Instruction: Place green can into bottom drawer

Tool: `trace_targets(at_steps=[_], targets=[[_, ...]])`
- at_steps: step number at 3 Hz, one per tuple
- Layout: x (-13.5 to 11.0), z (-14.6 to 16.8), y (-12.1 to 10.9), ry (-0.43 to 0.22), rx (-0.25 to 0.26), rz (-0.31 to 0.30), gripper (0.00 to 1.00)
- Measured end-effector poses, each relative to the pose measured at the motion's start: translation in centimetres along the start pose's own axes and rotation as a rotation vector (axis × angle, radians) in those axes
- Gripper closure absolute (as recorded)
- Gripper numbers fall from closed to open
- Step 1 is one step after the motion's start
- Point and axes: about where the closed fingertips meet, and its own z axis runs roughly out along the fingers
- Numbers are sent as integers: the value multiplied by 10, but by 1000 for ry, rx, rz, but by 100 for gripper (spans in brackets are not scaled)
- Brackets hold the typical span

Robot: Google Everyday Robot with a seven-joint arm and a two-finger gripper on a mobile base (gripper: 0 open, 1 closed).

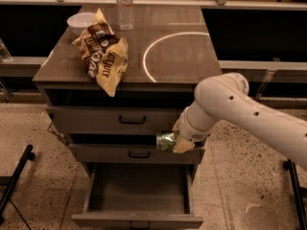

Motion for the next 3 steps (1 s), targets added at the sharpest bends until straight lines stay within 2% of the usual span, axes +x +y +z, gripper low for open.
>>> trace_targets(at_steps=[1, 2, 3], targets=[[-30, 38, -14, -69, -6, -123, 100], [-27, 35, -13, -60, -3, -99, 100], [-41, 65, -12, -60, 16, -63, 100]])
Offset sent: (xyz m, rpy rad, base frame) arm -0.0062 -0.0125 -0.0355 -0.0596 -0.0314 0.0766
